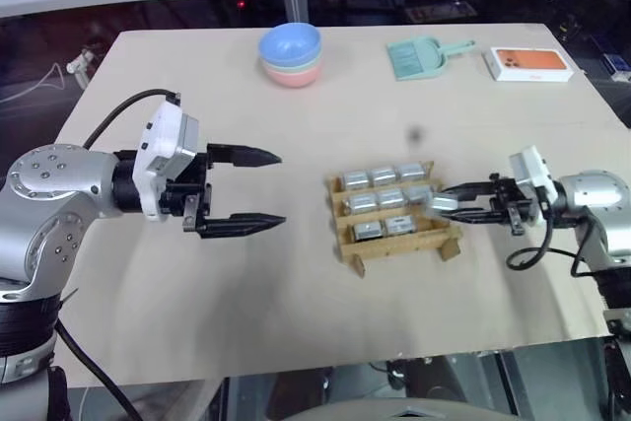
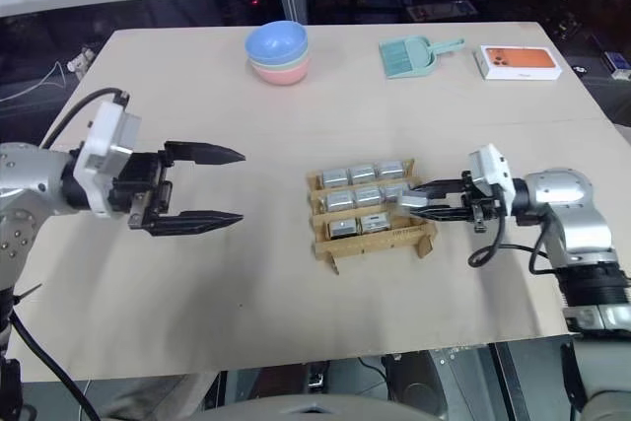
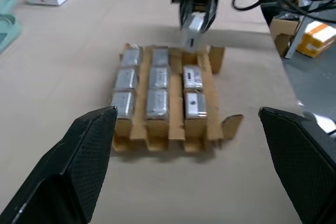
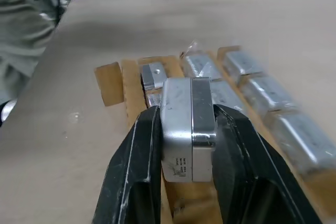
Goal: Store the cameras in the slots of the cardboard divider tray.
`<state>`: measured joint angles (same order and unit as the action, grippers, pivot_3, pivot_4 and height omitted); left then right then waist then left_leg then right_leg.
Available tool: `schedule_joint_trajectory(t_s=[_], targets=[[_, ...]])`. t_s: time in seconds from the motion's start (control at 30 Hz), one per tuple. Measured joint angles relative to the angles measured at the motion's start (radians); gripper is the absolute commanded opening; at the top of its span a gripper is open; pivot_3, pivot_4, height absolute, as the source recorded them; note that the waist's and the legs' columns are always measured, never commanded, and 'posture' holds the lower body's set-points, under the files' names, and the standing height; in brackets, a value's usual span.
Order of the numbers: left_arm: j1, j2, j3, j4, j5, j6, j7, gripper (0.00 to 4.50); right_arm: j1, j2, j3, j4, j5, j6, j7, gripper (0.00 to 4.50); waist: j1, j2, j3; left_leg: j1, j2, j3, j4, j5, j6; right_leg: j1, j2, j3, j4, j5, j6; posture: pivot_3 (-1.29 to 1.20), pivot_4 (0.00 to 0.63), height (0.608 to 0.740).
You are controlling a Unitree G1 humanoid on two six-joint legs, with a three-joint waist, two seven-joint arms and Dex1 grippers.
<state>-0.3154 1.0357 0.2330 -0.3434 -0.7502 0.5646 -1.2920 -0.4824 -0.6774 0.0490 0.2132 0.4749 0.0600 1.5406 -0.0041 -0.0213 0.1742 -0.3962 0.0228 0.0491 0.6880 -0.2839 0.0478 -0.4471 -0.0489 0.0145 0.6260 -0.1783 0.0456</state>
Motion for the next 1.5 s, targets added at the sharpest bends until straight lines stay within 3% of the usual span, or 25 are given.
schedule_joint_trajectory(t_s=[0.47, 0.53, 0.7, 0.77, 0.97, 1.13, 1.33, 1.5], targets=[[0.010, 0.001, 0.008, -0.025, -0.001, 0.002, 0.009, 4.50, -0.074, -0.026, 0.134, 0.167, -0.040, -0.164, 0.013, 0.78, -0.006, 0.000, 0.000, 0.001, 0.000, 0.000, 0.001, 0.000, 0.000, 0.001, 0.000, 0.000, 0.001, 0.000, 0.000, 0.00, 0.150, 0.740], [0.012, 0.001, 0.012, -0.025, 0.000, 0.002, 0.010, 4.50, -0.092, -0.005, 0.134, 0.192, -0.060, -0.191, 0.016, 1.82, -0.009, 0.000, 0.000, 0.002, 0.000, 0.000, 0.001, 0.000, 0.000, 0.001, 0.000, 0.000, 0.001, 0.000, 0.000, 0.00, 0.150, 0.740], [0.013, 0.003, 0.012, -0.031, 0.000, 0.004, 0.010, 4.50, -0.098, -0.011, 0.159, 0.237, -0.103, -0.197, 0.019, 3.96, -0.010, 0.000, 0.000, 0.002, 0.000, 0.000, 0.001, 0.000, 0.000, 0.001, 0.000, 0.001, 0.002, 0.000, 0.000, 0.00, 0.150, 0.740], [0.013, 0.003, 0.012, -0.031, 0.000, 0.007, 0.010, 4.50, -0.096, -0.024, 0.169, 0.227, -0.099, -0.197, 0.023, 4.46, -0.011, 0.000, 0.000, 0.002, 0.001, 0.000, 0.001, 0.000, 0.000, 0.001, 0.000, 0.001, 0.002, 0.000, 0.000, 0.00, 0.150, 0.740], [0.016, 0.004, 0.014, -0.033, 0.000, 0.014, 0.012, 4.50, -0.092, -0.006, 0.149, 0.235, -0.087, -0.214, 0.022, 4.46, -0.010, 0.000, 0.000, 0.003, 0.001, 0.000, 0.001, 0.000, 0.000, 0.001, 0.001, 0.001, 0.002, 0.000, 0.000, 0.00, 0.150, 0.740], [0.092, 0.007, 0.049, -0.060, 0.000, 0.036, 0.047, 4.50, -0.007, -0.055, 0.045, 0.149, -0.002, -0.146, 0.020, 4.46, -0.004, 0.000, 0.000, 0.001, 0.000, -0.001, 0.000, 0.000, 0.000, 0.000, 0.000, 0.000, 0.001, 0.000, 0.000, 0.00, 0.150, 0.740], [0.319, -0.149, 0.093, -0.152, 0.000, 0.087, 0.258, 4.50, 0.270, -0.124, -0.148, -0.019, 0.089, -0.038, -0.043, 4.46, 0.004, 0.000, 0.000, 0.001, 0.000, -0.002, 0.000, 0.000, 0.000, 0.001, -0.002, 0.002, 0.000, 0.000, 0.000, 0.00, 0.150, 0.740], [0.513, -0.287, 0.089, -0.165, 0.062, 0.038, 0.372, 4.50, 0.445, -0.121, -0.256, -0.033, 0.098, -0.008, -0.117, 4.46, 0.001, 0.000, 0.000, 0.006, 0.000, -0.001, 0.000, 0.000, 0.000, 0.004, -0.001, 0.002, 0.001, -0.002, -0.004, 0.00, 0.150, 0.740]])
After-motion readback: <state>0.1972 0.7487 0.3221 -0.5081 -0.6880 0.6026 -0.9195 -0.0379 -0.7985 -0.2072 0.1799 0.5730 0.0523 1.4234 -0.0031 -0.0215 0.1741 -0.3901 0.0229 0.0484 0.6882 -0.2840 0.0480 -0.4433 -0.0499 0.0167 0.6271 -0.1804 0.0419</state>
